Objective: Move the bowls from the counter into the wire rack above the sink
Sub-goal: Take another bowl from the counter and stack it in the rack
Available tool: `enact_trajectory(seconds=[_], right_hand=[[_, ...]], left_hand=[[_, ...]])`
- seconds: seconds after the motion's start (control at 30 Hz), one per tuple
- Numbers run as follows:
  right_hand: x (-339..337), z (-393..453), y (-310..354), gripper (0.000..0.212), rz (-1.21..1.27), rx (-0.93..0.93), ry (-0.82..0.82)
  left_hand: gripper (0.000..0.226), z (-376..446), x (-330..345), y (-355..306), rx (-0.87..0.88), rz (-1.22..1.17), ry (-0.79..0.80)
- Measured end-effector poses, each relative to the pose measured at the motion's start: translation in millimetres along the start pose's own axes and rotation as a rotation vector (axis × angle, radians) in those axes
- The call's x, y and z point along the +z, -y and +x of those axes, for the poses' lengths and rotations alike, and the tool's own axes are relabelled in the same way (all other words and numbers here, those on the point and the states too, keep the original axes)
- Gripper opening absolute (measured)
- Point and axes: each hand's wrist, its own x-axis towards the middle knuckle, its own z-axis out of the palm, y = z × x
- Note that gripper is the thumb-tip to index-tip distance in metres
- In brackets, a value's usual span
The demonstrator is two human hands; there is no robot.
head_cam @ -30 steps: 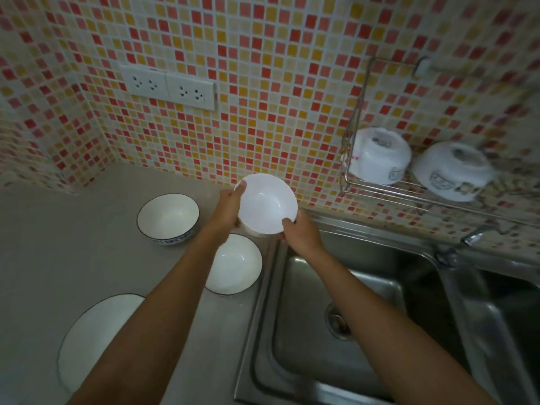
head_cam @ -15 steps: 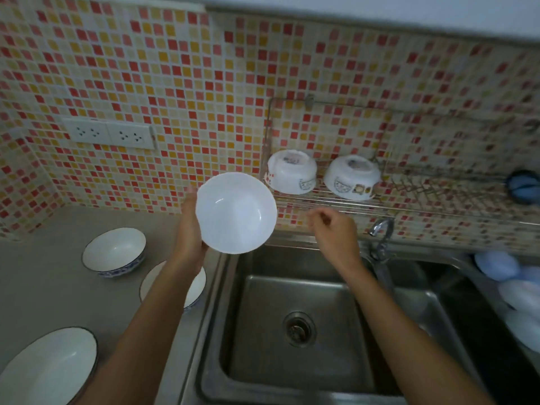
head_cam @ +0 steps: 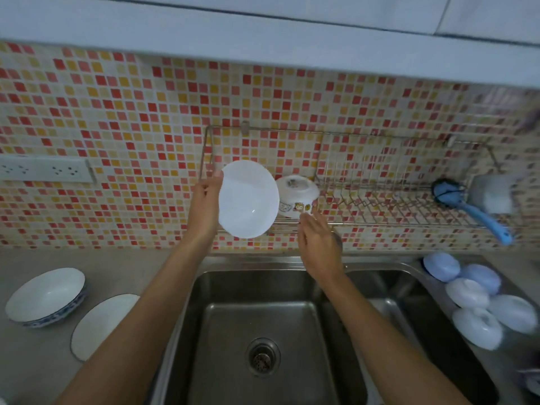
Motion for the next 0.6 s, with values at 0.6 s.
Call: enact_trajectory(seconds=[0.6], right_hand=[[29.5, 9.2, -16.9, 0.052, -0.033, 0.113, 0.016]], left_hand=[[0.085, 63.7, 106.2, 26.3, 0.823, 0.878, 0.285]])
